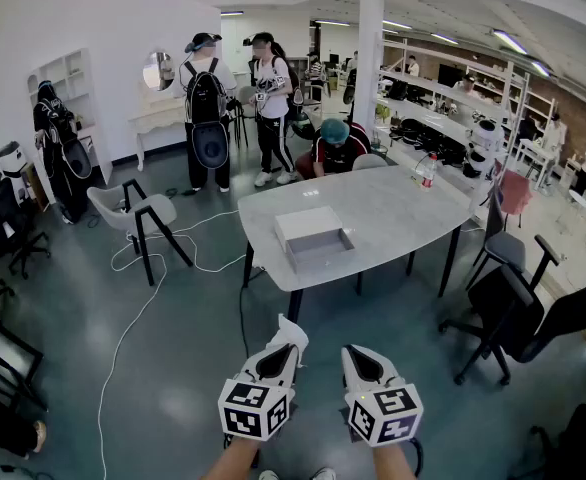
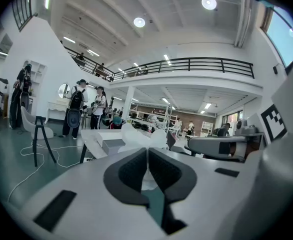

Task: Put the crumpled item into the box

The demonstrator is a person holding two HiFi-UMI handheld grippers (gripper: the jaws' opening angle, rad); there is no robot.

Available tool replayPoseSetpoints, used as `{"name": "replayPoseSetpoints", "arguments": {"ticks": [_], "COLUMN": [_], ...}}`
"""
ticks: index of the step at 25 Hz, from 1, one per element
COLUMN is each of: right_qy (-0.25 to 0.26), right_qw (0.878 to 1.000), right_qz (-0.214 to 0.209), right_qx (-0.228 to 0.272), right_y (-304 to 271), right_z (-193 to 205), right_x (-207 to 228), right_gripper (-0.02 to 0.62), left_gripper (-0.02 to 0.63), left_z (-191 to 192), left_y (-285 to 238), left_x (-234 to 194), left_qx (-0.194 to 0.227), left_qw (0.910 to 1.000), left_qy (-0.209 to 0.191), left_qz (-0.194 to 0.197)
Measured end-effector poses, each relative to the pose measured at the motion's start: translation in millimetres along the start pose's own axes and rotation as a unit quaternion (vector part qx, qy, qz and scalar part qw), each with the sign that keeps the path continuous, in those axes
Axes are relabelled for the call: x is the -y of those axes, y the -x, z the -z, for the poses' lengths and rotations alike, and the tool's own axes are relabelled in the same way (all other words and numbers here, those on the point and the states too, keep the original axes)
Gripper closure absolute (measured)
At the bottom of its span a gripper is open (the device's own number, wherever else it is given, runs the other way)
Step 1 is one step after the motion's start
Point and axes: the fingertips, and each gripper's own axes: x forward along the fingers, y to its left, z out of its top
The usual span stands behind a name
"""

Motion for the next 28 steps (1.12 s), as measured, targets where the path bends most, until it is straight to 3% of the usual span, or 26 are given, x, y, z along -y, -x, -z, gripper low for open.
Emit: {"name": "replayPoseSetpoints", "arguments": {"ticks": [28], "right_qy": [-0.007], "right_qw": [0.999], "right_qz": [-0.038], "right_qx": [0.001], "right_y": [4.0], "right_z": [-6.9], "right_x": [90.3], "right_gripper": [0.591], "left_gripper": [0.589], "left_z": [-4.9], "left_y": [-87.2], "left_x": [65.2], "left_qx": [-0.010], "left_qw": [0.9999], "left_qy": [-0.009], "left_qz": [-0.003]}}
